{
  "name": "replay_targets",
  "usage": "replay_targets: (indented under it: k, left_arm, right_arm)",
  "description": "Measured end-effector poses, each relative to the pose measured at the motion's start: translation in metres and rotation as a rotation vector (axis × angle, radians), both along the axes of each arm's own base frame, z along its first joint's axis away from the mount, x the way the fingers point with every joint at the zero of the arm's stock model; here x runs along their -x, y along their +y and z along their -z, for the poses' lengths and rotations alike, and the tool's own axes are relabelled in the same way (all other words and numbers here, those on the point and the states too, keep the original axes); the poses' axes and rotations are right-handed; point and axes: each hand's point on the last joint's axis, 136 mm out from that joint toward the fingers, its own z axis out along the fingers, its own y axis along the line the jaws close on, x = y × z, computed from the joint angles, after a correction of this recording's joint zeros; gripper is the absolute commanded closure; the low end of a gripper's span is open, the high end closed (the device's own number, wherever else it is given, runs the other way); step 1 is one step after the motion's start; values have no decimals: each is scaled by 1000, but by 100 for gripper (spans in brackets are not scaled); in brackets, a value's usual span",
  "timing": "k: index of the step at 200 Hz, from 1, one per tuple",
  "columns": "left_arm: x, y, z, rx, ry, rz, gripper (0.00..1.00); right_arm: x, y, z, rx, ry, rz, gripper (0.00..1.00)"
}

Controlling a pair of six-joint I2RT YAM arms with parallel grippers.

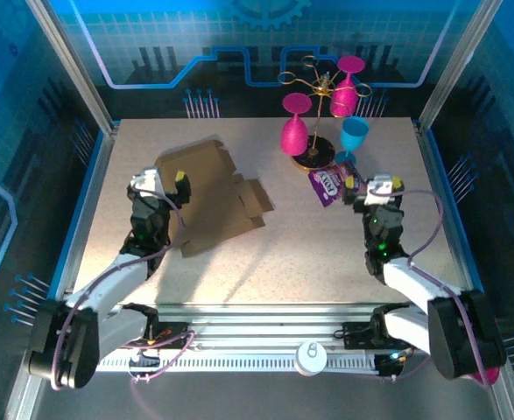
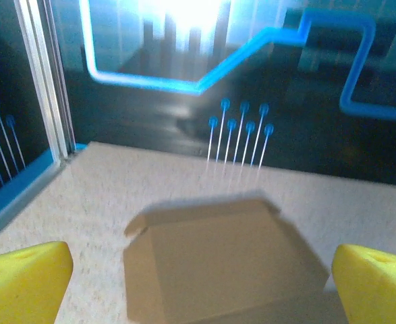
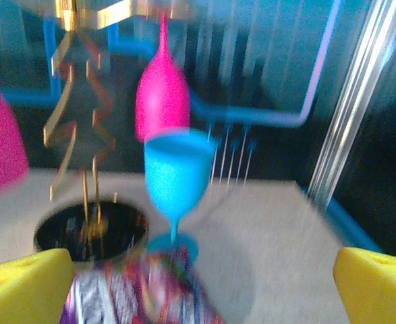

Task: Fold the paper box

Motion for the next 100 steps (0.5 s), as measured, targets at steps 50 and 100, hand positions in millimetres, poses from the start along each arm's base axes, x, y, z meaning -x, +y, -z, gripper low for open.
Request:
replay_targets:
  k: [50,100]
  left_arm:
    - [11,-4,-154,250,-45,-67,1]
    - [14,5,-150,631,111,18,36]
  right_arm:
    - [16,9,-228,-168,-209,-31,0]
    - [54,29,-234,-522,-14,-225,0]
